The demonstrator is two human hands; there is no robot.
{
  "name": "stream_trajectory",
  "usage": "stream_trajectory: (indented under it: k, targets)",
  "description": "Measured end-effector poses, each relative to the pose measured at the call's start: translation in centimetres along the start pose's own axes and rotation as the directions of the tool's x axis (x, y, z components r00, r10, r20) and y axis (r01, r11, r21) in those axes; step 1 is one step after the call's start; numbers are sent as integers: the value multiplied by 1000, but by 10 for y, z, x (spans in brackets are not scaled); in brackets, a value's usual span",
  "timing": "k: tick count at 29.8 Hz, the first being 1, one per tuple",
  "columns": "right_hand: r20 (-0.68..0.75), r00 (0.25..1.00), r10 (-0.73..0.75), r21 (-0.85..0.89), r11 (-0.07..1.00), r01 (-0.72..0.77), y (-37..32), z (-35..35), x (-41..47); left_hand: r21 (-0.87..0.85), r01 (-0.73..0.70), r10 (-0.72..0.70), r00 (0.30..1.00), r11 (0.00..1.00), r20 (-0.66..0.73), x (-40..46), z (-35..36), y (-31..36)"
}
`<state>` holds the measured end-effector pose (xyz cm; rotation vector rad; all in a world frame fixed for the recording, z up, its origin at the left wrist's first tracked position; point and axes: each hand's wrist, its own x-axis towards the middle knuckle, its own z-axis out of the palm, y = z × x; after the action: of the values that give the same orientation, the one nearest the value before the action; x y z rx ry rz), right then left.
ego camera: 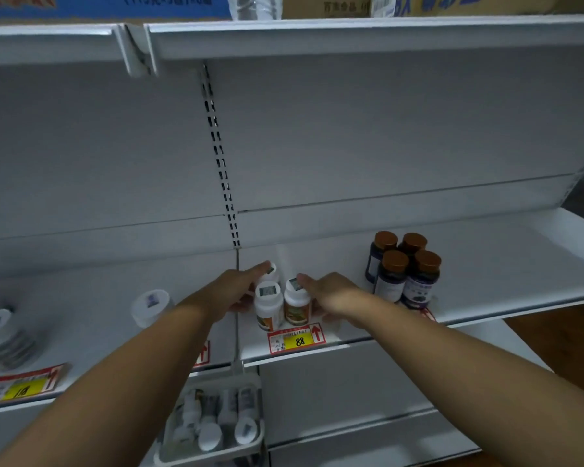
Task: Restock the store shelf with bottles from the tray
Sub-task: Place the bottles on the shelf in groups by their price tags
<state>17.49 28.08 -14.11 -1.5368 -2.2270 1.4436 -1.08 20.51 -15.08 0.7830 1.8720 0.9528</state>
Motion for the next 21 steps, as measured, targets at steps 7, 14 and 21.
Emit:
stream_trajectory:
  k: [7, 14, 21]
  targets:
    - [-128, 960, -247, -364, 913, 186, -7, -10, -15, 367, -145, 203, 971, 919, -124, -16, -8, 19]
    - [42, 794, -606, -687, 560, 464, -49, 8, -53, 767, -344, 536, 844, 541, 1, -71, -45, 45]
    - [197, 563, -802, -505, 409, 760, -42, 71, -119, 744, -560, 696, 695, 365, 182, -176, -86, -33]
